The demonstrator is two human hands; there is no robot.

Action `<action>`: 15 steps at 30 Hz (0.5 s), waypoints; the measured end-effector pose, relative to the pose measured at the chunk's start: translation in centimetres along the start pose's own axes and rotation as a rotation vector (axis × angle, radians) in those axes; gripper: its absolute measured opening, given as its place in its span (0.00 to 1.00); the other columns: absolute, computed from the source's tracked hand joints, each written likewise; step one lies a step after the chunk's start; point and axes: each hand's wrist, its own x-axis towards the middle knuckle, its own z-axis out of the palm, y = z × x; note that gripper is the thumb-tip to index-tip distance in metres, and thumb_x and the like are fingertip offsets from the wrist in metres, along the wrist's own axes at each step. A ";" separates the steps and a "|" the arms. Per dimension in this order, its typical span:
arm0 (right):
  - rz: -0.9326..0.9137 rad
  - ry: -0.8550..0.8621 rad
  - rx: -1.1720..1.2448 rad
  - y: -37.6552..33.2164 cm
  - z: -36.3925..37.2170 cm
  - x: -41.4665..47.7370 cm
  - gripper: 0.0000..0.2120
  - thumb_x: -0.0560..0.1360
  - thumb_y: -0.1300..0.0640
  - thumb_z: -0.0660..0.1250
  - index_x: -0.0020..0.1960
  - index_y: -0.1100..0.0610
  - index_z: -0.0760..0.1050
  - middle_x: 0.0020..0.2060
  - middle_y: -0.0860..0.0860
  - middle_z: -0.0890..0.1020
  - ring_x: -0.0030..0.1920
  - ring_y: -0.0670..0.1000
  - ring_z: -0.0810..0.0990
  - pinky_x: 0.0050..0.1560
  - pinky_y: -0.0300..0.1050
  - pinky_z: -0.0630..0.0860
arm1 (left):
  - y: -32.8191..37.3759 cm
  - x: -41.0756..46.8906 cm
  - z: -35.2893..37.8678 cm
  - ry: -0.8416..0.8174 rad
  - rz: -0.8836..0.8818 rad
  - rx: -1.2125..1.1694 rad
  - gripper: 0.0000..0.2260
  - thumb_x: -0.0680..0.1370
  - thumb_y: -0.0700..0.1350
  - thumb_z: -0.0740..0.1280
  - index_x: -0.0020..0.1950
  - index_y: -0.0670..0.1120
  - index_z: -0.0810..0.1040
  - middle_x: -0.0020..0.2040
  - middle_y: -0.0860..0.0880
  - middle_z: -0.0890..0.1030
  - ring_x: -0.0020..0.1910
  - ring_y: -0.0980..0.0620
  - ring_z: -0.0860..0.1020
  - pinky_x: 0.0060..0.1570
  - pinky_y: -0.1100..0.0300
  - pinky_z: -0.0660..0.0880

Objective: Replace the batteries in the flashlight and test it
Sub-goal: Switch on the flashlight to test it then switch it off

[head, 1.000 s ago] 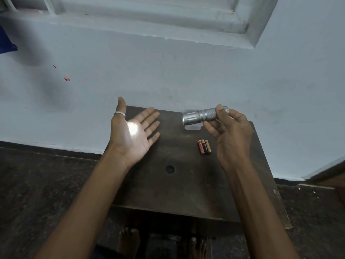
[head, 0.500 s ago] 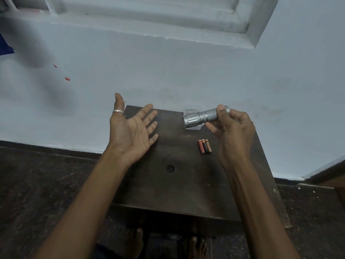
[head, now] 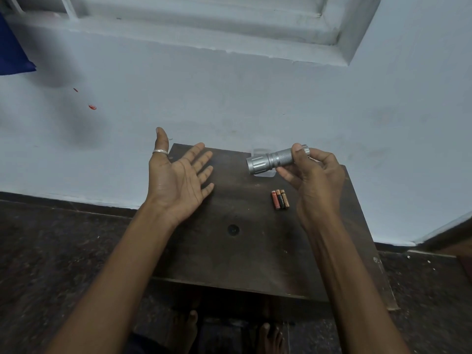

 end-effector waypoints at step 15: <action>0.048 -0.039 -0.024 -0.1 -0.2 0.2 0.16 0.76 0.59 0.74 0.59 0.67 0.78 0.37 0.54 0.84 0.39 0.51 0.85 0.42 0.45 0.83 | 0.1 -0.1 0.1 0.087 0.018 -0.021 0.45 0.68 0.77 0.56 0.76 0.49 0.66 0.77 0.48 0.66 0.79 0.48 0.54 0.76 0.43 0.50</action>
